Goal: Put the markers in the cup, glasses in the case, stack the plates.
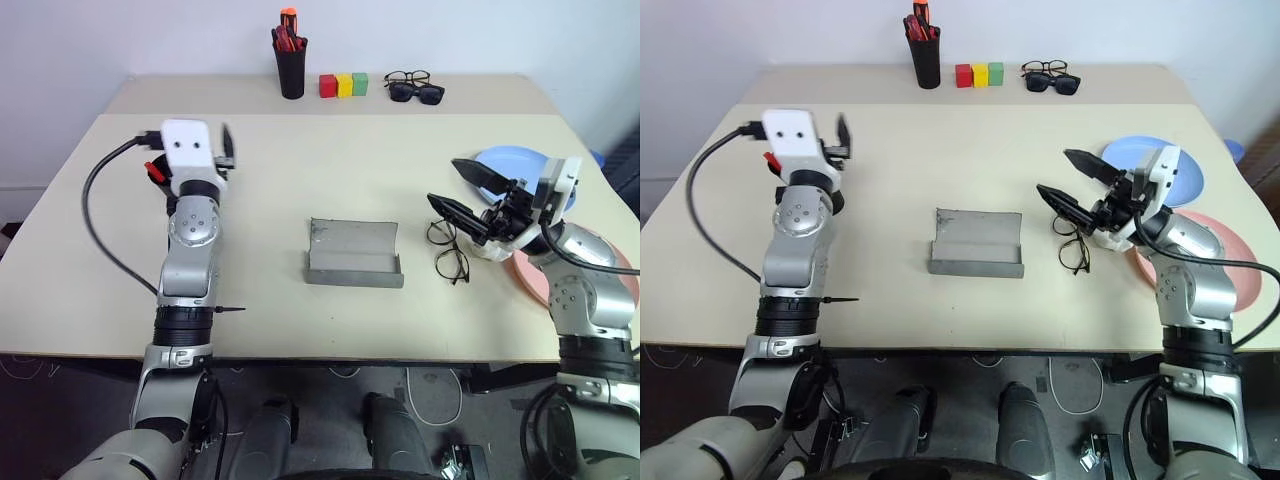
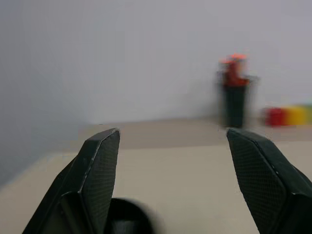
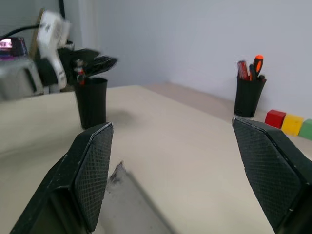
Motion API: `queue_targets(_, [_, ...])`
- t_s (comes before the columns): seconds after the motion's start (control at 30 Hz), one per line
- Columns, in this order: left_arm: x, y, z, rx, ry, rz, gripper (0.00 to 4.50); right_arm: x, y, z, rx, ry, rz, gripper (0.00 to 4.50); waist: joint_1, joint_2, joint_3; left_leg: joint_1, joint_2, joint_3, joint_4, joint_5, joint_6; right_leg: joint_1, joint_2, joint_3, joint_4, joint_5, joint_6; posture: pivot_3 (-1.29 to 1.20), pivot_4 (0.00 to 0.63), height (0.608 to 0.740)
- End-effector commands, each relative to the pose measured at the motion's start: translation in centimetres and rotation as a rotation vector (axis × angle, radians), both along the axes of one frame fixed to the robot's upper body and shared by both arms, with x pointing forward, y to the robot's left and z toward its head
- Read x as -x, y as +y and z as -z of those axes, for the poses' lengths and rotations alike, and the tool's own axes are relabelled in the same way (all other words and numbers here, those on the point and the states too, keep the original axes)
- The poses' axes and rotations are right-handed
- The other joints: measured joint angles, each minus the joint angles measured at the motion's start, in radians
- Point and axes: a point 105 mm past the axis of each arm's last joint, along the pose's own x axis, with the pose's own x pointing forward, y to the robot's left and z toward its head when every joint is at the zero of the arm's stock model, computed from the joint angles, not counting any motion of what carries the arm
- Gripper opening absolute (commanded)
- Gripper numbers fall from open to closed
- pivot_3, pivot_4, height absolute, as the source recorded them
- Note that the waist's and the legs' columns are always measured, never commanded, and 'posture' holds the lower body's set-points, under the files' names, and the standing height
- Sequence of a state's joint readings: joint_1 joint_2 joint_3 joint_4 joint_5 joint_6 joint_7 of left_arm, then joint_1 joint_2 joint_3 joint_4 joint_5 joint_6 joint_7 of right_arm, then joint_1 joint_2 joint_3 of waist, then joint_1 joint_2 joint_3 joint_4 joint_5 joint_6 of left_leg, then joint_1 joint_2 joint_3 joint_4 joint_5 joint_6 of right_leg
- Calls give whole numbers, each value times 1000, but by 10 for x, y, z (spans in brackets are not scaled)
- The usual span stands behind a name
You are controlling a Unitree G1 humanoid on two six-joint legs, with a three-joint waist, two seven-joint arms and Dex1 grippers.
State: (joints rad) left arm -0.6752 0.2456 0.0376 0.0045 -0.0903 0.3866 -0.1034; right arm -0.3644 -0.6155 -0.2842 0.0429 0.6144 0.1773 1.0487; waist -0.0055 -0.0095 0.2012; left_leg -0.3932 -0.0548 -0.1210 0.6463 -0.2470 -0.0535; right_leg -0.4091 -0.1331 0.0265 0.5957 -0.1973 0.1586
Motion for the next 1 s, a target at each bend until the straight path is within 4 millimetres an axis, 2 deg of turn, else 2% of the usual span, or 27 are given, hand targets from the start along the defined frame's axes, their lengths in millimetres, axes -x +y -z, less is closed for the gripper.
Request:
queue_targets(0.03, [22, -57, -13, -73, 35, 372, 3598, 22, -11, -8, 38, -2, 16, 3973, -5, 0, 0, 0, 0, 0, 0, 0, 0, 0, 0, 0, 0, 0, 0, 0, 150, 740])
queue_targets(0.07, [25, -63, -9, -83, 64, 425, 3598, 29, -16, -2, 57, 25, 25, 3973, -6, 0, 0, 0, 0, 0, 0, -1, 1, 0, 0, 0, -1, 0, 0, 0, 150, 740])
queue_targets(0.13, [42, -82, 3, -135, 114, 636, 3598, 51, -26, 9, 92, 91, 52, 3973, -8, 1, 0, 1, 0, 0, -1, -1, 1, 0, 0, 0, 0, 0, 0, 0, 150, 740])
queue_targets(0.2, [60, -93, 20, -176, 211, 847, 3598, 72, -35, 21, 131, 154, 96, 3973, -13, 1, 0, 2, 1, 0, -2, -1, 1, 0, 1, 0, 1, -1, -1, 0, 150, 740])
queue_targets(0.3, [81, -94, 45, -299, 335, 1075, 3598, 104, -52, 43, 207, 248, 184, 3973, -13, 2, -1, 2, 2, 1, -2, -1, 2, 0, 1, 0, 1, -3, -1, 0, 150, 740])
queue_targets(0.4, [87, -89, 61, -426, 418, 1199, 3598, 127, -64, 55, 229, 305, 259, 3973, -9, 1, -1, 2, 2, 3, 1, -1, 2, 1, 0, 1, 0, -5, -4, 0, 150, 740])
queue_targets(0.53, [75, -88, 72, -544, 482, 1254, 3598, 143, -70, 62, 223, 322, 336, 3973, -7, 0, 0, 2, 2, 3, 4, -2, 2, 3, 0, 0, -2, -6, -4, 0, 150, 740])
queue_targets(0.7, [57, -94, 86, -693, 519, 1251, 3598, 150, -66, 63, 196, 302, 382, 3973, -7, 0, 0, 2, 3, 3, 1, -2, 3, 2, -1, 0, -4, -6, -4, 0, 150, 740])
queue_targets(0.8, [57, -97, 96, -775, 543, 1291, 3598, 153, -64, 62, 183, 291, 400, 3973, -7, 0, 0, 1, 3, 3, -1, -3, 5, 0, -1, 0, -3, -6, -5, 0, 150, 740])
queue_targets(0.97, [62, -104, 105, -813, 576, 1344, 3598, 156, -63, 60, 176, 278, 421, 3973, -2, 0, 0, -1, 2, 3, 0, -4, 6, 0, -1, 0, -3, -6, -4, 0, 150, 740])
queue_targets(1.0, [62, -103, 107, -823, 590, 1334, 3363, 156, -63, 59, 175, 275, 425, 3973, -3, 0, 0, -1, 2, 3, 0, -4, 6, 0, -1, 0, -3, -7, -4, 0, 150, 740])
